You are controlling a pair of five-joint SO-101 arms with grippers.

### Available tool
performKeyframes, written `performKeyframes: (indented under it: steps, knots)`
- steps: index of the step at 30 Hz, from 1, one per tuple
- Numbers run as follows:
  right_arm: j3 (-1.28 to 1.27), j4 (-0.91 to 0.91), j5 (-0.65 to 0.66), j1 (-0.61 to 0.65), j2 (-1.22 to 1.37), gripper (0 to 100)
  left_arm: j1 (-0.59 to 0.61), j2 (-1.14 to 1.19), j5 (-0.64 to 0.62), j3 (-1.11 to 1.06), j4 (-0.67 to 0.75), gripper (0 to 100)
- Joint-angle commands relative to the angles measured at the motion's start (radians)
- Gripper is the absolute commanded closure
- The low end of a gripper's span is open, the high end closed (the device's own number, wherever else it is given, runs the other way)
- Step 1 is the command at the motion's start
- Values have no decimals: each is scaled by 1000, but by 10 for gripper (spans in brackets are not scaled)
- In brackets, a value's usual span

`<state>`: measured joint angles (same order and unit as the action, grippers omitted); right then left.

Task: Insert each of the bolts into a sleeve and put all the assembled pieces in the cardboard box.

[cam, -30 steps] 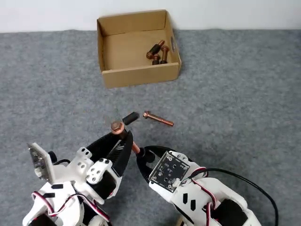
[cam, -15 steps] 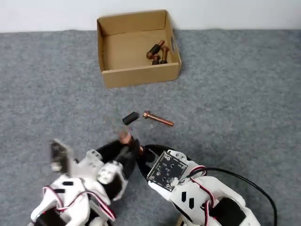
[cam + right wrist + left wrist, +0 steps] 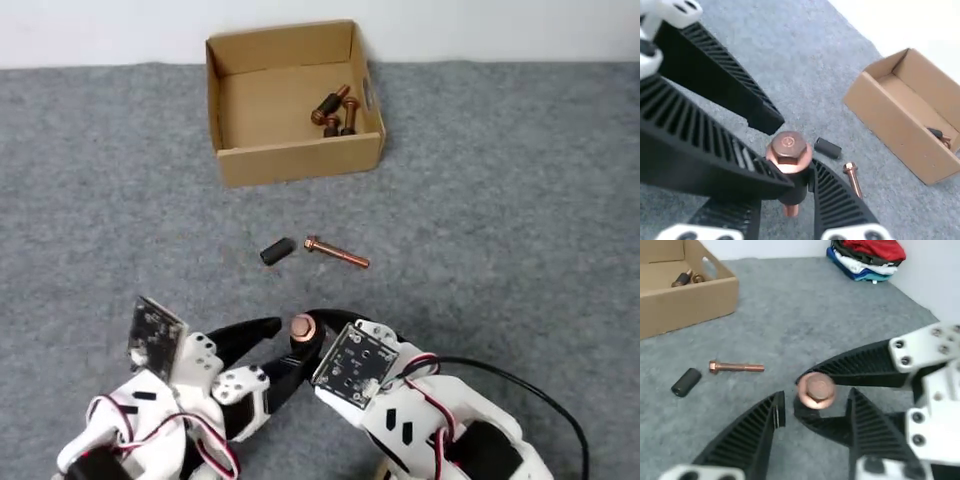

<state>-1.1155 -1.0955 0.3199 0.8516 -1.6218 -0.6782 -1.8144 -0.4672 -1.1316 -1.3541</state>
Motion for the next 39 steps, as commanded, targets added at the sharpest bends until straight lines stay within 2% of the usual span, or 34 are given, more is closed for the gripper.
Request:
performKeyframes:
  steps: [1, 9, 12, 15, 20, 22, 25, 33, 39]
  knots:
    - [-3, 36, 3, 2, -8, 991, 26, 6, 28, 38, -15, 767]
    - [-29, 36, 0, -33, -8, 991, 201, 5, 132, 136, -14, 792]
    - [-58, 36, -17, -128, -13, 991, 270, 0, 133, 133, -14, 879]
    - [-83, 35, -89, -243, -7, 991, 359, 0, 135, 94, 34, 995]
    - [-104, 24, -247, -415, -2, 991, 525, 0, 137, -47, 183, 996]
    - [-77, -24, -279, -447, 25, 991, 560, 0, 172, -147, 226, 996]
    - [12, -94, -313, -458, 124, 991, 594, 0, 249, -302, 275, 996]
    - [371, -99, -328, -458, 573, 991, 624, -2, 256, -484, 304, 996]
    - [632, 87, -328, -492, 949, 991, 624, -2, 258, -552, 304, 995]
